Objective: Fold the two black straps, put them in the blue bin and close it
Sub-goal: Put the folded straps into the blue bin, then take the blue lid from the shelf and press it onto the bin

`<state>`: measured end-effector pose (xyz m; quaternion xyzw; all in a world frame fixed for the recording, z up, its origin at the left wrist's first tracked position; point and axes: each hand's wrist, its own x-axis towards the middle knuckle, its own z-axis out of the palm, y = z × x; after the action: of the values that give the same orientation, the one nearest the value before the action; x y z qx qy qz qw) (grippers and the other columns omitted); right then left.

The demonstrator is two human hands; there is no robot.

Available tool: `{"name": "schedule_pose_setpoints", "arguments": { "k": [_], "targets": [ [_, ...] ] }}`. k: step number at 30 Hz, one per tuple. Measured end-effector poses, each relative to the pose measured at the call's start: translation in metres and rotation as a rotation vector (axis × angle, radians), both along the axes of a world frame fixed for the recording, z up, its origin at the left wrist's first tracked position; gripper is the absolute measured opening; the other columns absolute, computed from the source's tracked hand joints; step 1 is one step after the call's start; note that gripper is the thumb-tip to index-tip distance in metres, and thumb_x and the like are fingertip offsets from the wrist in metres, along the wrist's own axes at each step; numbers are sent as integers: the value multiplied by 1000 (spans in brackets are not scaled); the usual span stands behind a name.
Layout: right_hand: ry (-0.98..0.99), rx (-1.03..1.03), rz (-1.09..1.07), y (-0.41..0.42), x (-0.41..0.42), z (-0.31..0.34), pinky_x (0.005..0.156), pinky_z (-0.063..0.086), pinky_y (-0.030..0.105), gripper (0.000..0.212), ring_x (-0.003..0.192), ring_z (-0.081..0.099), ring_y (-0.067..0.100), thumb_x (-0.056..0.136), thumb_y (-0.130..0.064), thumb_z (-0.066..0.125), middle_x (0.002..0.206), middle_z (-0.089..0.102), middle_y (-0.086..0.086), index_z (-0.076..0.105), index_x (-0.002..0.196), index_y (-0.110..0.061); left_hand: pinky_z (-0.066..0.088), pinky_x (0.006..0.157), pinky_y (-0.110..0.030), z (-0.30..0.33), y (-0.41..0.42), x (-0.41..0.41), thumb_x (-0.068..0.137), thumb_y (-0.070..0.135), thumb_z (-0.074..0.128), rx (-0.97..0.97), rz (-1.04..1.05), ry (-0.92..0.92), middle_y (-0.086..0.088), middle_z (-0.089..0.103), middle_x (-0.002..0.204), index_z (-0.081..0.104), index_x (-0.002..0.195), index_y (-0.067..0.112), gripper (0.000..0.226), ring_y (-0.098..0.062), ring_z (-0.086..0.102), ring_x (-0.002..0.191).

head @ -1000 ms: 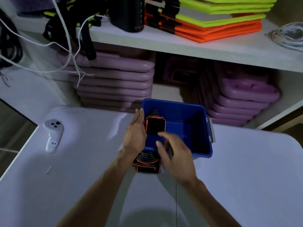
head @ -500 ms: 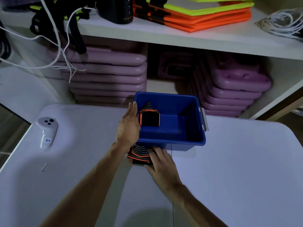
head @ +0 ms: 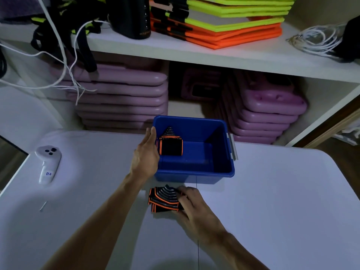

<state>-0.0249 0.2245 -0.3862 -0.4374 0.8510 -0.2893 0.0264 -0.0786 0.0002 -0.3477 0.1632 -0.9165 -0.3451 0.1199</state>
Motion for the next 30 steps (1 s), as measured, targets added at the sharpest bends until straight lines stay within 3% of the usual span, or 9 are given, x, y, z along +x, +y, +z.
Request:
{"name": "schedule_pose_setpoints", "arguments": {
  "k": [3, 5, 8, 10, 13, 18, 24, 30],
  "targets": [
    [-4, -103, -29, 14, -9, 34, 108, 35, 21, 41, 129, 41, 14, 97, -26, 50, 140, 35, -4, 41, 135, -16, 54, 84, -46, 3, 1, -1, 96, 7, 35, -13, 20, -18, -1, 24, 159, 20, 152, 25, 60, -37, 63, 101],
    [77, -148, -101, 20, -31, 53, 104, 40, 25, 38, 124, 48, 18, 96, -27, 51, 138, 39, -4, 48, 131, -13, 52, 85, -48, 5, 3, -3, 96, 5, 36, 13, 42, -1, -4, 29, 157, 24, 151, 21, 58, -40, 62, 105],
    [238, -91, -188, 23, -75, 74, 91, 46, 29, 33, 111, 50, 21, 93, -33, 57, 128, 48, 0, 55, 117, -10, 51, 89, -50, 4, 3, -3, 92, -3, 40, -7, 29, 40, -7, 26, 157, 28, 150, 14, 62, -41, 57, 116],
    [253, 18, -189, 19, -103, 79, 85, 50, 35, 30, 104, 49, 23, 91, -31, 63, 121, 54, 3, 54, 112, -12, 52, 86, -48, 3, 3, -2, 91, -5, 40, -18, 29, 24, -6, 24, 158, 26, 150, 14, 64, -42, 59, 112],
    [163, 234, -189, 7, -134, 77, 82, 49, 41, 32, 101, 47, 24, 91, -32, 63, 115, 56, 5, 51, 115, -15, 53, 84, -48, 1, 3, -1, 91, -7, 40, -8, 39, 21, -7, 24, 158, 25, 150, 14, 64, -42, 60, 109],
    [26, 531, -227, -22, -165, 58, 92, 46, 45, 42, 114, 41, 32, 94, -26, 55, 124, 48, 14, 38, 130, -14, 53, 85, -48, 0, 1, -1, 92, -4, 40, -19, 37, 13, -8, 25, 157, 24, 151, 15, 63, -41, 61, 109],
    [-90, 520, -304, -40, -184, 42, 96, 48, 48, 45, 113, 53, 39, 90, -1, 52, 128, 40, 16, 36, 131, -12, 54, 78, -37, 0, 0, -1, 92, -4, 41, 11, 38, 30, -4, 28, 157, 25, 150, 18, 64, -31, 66, 91],
    [-109, 473, -369, -42, -184, 36, 89, 49, 51, 48, 106, 58, 45, 89, 5, 50, 128, 44, 17, 33, 131, -12, 53, 89, -44, 2, 2, -2, 91, -8, 43, 11, 26, 66, -11, 30, 155, 28, 148, 12, 63, -37, 61, 112]
  ]
}}
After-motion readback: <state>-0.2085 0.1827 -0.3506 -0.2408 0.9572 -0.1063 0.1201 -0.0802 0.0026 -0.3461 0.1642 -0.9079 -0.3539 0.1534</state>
